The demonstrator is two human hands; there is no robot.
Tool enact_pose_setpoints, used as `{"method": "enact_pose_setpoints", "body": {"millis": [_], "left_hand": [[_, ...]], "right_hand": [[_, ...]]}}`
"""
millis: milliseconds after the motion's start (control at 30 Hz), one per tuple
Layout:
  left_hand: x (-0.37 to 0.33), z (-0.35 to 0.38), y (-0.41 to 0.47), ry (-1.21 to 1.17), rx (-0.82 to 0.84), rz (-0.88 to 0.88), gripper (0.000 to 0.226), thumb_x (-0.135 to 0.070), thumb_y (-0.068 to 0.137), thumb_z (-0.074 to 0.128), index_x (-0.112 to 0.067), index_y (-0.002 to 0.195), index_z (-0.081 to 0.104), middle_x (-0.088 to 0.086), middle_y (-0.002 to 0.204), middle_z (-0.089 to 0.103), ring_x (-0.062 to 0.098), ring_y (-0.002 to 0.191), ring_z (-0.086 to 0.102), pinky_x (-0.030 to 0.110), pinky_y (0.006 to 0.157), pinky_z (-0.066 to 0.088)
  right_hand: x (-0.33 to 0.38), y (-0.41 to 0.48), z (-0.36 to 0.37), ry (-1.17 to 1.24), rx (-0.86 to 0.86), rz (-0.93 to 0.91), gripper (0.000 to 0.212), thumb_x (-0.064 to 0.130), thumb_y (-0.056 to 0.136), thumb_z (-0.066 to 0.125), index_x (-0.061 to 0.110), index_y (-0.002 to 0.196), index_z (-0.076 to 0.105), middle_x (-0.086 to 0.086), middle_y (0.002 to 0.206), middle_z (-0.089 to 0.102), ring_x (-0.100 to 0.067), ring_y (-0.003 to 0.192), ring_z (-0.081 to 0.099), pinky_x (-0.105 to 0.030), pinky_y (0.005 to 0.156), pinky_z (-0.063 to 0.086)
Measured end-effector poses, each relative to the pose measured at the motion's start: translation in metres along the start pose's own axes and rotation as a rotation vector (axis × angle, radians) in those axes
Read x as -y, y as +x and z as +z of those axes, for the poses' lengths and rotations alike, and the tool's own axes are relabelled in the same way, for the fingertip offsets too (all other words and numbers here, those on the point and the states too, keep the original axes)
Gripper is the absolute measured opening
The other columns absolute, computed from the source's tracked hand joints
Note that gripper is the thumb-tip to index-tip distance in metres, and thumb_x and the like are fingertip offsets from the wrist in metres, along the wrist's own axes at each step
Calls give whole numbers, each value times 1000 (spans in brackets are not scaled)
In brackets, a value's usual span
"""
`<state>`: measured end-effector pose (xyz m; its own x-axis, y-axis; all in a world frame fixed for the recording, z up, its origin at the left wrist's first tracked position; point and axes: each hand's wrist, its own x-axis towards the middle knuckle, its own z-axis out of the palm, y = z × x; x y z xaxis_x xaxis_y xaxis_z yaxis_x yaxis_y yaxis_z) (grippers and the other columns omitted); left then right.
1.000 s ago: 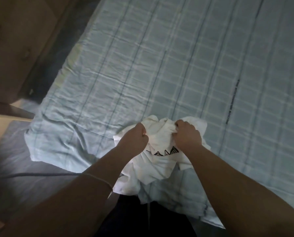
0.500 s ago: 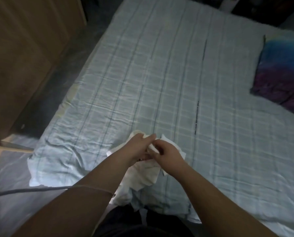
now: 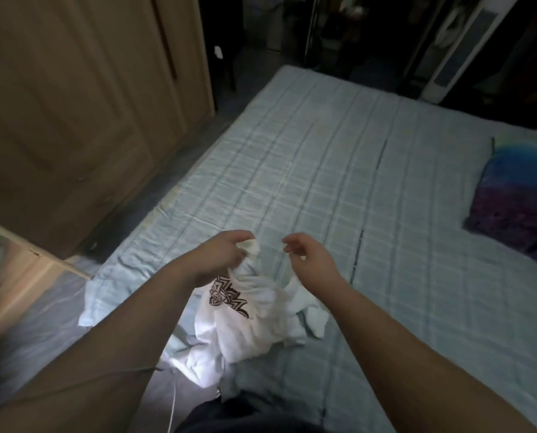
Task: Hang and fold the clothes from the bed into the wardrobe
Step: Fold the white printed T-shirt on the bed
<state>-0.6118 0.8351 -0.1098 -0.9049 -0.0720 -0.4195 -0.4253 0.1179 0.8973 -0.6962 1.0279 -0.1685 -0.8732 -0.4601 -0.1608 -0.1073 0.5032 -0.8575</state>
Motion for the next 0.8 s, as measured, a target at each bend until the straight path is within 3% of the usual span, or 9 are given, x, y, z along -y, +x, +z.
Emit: {"method": "enact_pose_setpoints", "body": {"millis": [133,267,367,433,500,600,700,800], "left_hand": [[-62,30,-29,72,-118,124,20,-2,56,41,-5,68,57,0,62,50,11,60,46,25,51,32],[-121,62,-47,110,-195,215,21,-4,54,41,-15,61,57,2,62,49,15,63,45,29,55,30],[-156,80,-60,120,-237,283,20,-2,57,40,-10,65,56,7,65,46,18,66,43,31,56,29],[-178,90,-69,131,-254,338,19,0,58,40,0,71,54,10,68,44,19,68,42,31,57,30],[-198,99,-77,127,-258,376,19,4,62,39,-1,73,54,9,67,44,18,66,43,29,56,31],[-221,106,-88,86,-233,431,23,6,62,38,-3,74,56,11,70,46,23,70,44,31,58,32],[-238,111,-102,102,-181,464,24,5,62,39,4,81,54,12,78,46,27,75,41,33,60,31],[-251,117,-122,159,-117,511,22,4,62,40,2,78,54,11,80,46,25,74,41,34,62,32]], "right_hand": [[11,-1,-43,-3,154,-77,49,-2,86,50,35,117,57,9,106,65,-13,94,62,-22,79,50],[28,-2,-92,-10,292,-133,70,-2,84,60,30,144,43,9,129,53,-14,119,53,-25,86,49],[38,-6,-123,3,380,-125,82,-1,82,67,32,150,35,9,141,45,-11,132,42,-26,91,46],[41,-9,-138,0,398,-129,81,-1,80,70,30,148,38,6,141,48,-12,134,42,-32,101,46],[42,-14,-149,-8,375,-135,70,3,77,72,26,139,49,5,130,60,-15,127,53,-37,105,47],[49,-31,-162,17,308,-182,49,19,70,72,26,118,63,5,111,71,-14,106,66,-40,98,52],[64,-50,-174,108,207,-228,38,9,81,71,26,114,62,6,108,70,-10,101,66,-33,94,54],[83,-69,-187,92,99,-276,23,15,87,68,32,103,66,8,101,70,-11,97,65,-27,83,50]]}}
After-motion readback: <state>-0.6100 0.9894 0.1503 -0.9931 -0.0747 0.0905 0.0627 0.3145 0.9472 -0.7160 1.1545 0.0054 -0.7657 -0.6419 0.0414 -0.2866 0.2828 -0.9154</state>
